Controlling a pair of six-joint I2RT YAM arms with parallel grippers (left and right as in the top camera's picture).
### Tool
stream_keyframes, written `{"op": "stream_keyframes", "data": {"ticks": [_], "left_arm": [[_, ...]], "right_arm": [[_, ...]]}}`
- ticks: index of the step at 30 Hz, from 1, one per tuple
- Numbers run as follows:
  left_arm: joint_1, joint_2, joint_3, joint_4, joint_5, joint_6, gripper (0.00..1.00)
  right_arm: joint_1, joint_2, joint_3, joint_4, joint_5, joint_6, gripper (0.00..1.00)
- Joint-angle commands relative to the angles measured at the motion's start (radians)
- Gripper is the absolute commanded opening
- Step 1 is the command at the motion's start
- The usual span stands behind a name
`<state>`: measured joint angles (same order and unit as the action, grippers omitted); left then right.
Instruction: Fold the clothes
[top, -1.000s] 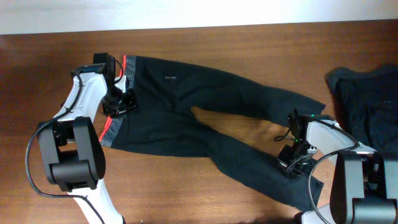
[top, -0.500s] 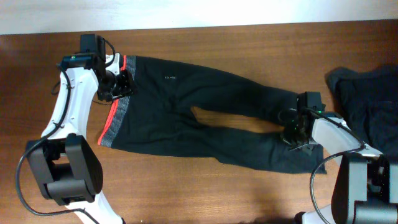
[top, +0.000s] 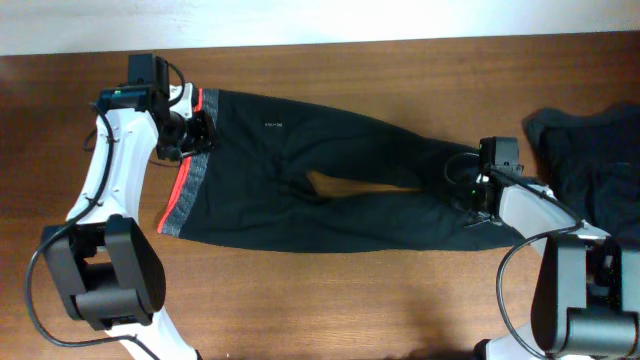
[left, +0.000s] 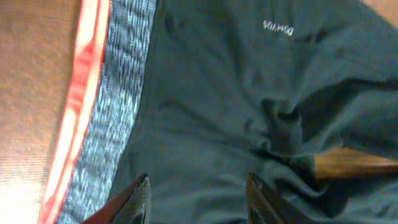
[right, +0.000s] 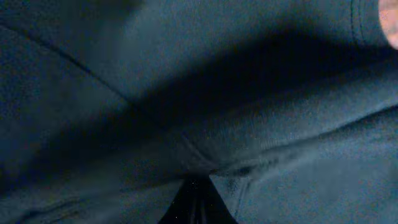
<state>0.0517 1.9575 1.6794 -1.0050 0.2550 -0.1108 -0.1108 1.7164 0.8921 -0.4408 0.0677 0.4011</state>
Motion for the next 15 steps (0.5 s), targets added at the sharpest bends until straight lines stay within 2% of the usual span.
{"op": "stream_keyframes", "data": {"ticks": [1,5,6,7,11,13,15], "left_arm": [[0.003,-0.017,0.022,0.010,0.011,0.059,0.49],[0.003,-0.017,0.045,0.044,0.011,0.075,0.49],[0.003,-0.017,0.045,0.061,0.009,0.092,0.47],[0.003,-0.016,0.045,0.079,-0.003,0.114,0.39],[0.002,0.007,0.043,0.121,-0.054,0.127,0.07],[0.002,0.029,0.042,0.132,-0.056,0.127,0.00],[0.002,0.058,0.042,0.134,-0.062,0.127,0.00]], "right_arm": [[-0.009,0.005,0.115,-0.075,0.020,-0.077,0.06],[-0.009,-0.001,0.297,-0.247,0.012,-0.091,0.28],[-0.008,-0.001,0.333,-0.280,0.002,-0.091,0.36],[-0.008,-0.001,0.364,-0.307,-0.014,-0.091,0.49],[-0.008,-0.001,0.452,-0.403,-0.041,-0.091,0.61],[-0.008,-0.001,0.461,-0.417,-0.041,-0.091,0.79],[-0.008,-0.001,0.459,-0.425,-0.041,-0.091,0.99]]}}
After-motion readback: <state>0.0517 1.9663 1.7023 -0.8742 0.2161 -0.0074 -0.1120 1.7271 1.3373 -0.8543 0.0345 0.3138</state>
